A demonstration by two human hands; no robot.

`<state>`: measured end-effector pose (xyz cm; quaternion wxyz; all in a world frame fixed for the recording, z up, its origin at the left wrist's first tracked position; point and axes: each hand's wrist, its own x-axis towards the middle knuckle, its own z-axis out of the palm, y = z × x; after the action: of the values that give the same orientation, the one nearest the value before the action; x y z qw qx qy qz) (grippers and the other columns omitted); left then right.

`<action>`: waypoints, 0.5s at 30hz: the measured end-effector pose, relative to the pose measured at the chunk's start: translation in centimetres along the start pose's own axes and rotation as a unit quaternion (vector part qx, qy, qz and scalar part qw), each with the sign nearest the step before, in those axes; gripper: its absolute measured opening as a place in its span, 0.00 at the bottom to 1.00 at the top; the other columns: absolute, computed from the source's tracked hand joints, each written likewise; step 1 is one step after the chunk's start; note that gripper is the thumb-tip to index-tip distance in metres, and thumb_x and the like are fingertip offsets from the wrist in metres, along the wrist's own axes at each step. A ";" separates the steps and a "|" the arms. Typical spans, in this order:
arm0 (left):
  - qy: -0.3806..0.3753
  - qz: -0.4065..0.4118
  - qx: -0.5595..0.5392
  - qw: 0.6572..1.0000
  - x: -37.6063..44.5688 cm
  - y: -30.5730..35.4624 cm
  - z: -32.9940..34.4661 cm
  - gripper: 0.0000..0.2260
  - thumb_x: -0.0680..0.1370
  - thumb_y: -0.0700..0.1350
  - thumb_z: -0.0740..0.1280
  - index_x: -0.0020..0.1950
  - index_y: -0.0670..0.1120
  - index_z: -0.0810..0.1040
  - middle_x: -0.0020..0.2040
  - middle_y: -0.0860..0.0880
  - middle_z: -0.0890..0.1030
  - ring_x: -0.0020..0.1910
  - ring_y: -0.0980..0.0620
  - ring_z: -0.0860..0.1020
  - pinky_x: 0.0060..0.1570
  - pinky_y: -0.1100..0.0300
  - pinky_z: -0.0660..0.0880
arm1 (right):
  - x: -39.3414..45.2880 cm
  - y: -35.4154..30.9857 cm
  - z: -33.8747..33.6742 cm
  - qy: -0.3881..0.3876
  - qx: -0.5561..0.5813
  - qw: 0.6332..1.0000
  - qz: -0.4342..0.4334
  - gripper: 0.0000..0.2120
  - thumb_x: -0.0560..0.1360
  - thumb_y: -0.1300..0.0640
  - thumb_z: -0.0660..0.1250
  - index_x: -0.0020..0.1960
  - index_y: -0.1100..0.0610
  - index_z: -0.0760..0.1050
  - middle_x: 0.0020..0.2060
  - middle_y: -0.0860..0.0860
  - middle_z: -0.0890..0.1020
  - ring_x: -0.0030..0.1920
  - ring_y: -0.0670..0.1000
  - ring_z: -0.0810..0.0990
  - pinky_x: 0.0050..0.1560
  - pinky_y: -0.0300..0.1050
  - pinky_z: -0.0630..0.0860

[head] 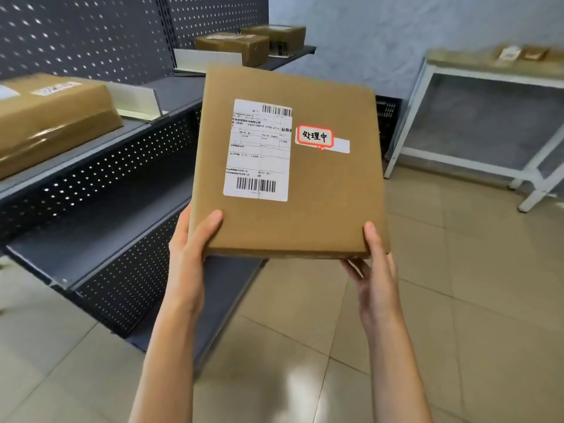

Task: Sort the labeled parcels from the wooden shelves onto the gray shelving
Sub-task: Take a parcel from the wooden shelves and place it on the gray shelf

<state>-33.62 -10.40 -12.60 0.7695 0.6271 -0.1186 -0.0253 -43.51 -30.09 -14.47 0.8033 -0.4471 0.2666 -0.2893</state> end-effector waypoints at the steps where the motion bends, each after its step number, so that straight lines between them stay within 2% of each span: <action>1: 0.002 -0.003 0.004 1.000 1.2 -0.4 0.8 0.32 0.67 0.59 0.68 0.68 0.49 0.73 0.61 0.52 0.80 0.59 0.53 0.77 0.58 0.55 0.71 | 1.6 -0.2 0.1 -0.004 -0.003 1.000 0.004 0.21 0.67 0.44 0.71 0.57 0.50 0.75 0.53 0.48 0.82 0.58 0.50 0.80 0.57 0.47 0.77; 3: 0.010 -0.005 0.010 1.000 3.8 -1.2 2.3 0.31 0.67 0.59 0.68 0.68 0.50 0.73 0.61 0.52 0.80 0.60 0.52 0.77 0.57 0.55 0.71 | 4.9 -0.3 0.4 -0.012 -0.005 1.000 0.011 0.24 0.65 0.42 0.74 0.57 0.50 0.76 0.53 0.47 0.83 0.57 0.49 0.81 0.56 0.46 0.78; 5: 0.017 -0.003 0.012 1.000 6.7 -2.0 4.0 0.30 0.68 0.59 0.67 0.68 0.50 0.73 0.61 0.52 0.80 0.59 0.52 0.77 0.55 0.55 0.72 | 8.4 -0.5 0.8 -0.014 -0.001 1.000 0.016 0.22 0.66 0.43 0.72 0.57 0.50 0.76 0.52 0.48 0.83 0.57 0.50 0.81 0.56 0.46 0.77; 9: 0.022 0.000 0.003 1.000 12.9 -4.1 7.2 0.29 0.69 0.58 0.67 0.68 0.50 0.73 0.62 0.52 0.79 0.61 0.52 0.77 0.59 0.53 0.72 | 15.6 -0.9 1.9 -0.024 -0.002 1.000 0.009 0.17 0.68 0.46 0.67 0.55 0.49 0.76 0.51 0.47 0.83 0.56 0.49 0.81 0.57 0.46 0.77; 12: 0.018 -0.003 -0.008 1.000 18.4 -5.7 9.6 0.27 0.69 0.59 0.67 0.67 0.53 0.74 0.62 0.53 0.79 0.61 0.53 0.77 0.49 0.59 0.77 | 21.3 -1.4 3.1 -0.030 -0.015 0.999 0.002 0.16 0.69 0.46 0.67 0.56 0.47 0.75 0.53 0.47 0.82 0.57 0.49 0.80 0.57 0.46 0.77; 13: 0.017 -0.002 -0.013 1.000 20.4 -6.2 10.6 0.27 0.69 0.59 0.66 0.67 0.53 0.74 0.62 0.53 0.79 0.60 0.53 0.77 0.49 0.59 0.77 | 23.4 -1.8 3.6 -0.030 -0.020 0.999 -0.001 0.16 0.69 0.45 0.67 0.56 0.47 0.74 0.53 0.48 0.82 0.57 0.50 0.80 0.57 0.46 0.77; 15: 0.021 0.009 -0.028 0.999 25.0 -6.8 12.8 0.27 0.68 0.58 0.67 0.66 0.51 0.75 0.61 0.52 0.80 0.59 0.54 0.77 0.56 0.56 0.73 | 27.7 -2.8 4.9 -0.031 -0.028 0.999 -0.010 0.17 0.69 0.45 0.67 0.56 0.46 0.74 0.54 0.48 0.81 0.58 0.50 0.79 0.59 0.47 0.77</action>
<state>-11.32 -28.80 -13.03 0.7891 0.6048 -0.1075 -0.0086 -21.59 -48.02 -14.50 0.7953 -0.4811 0.2451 -0.2757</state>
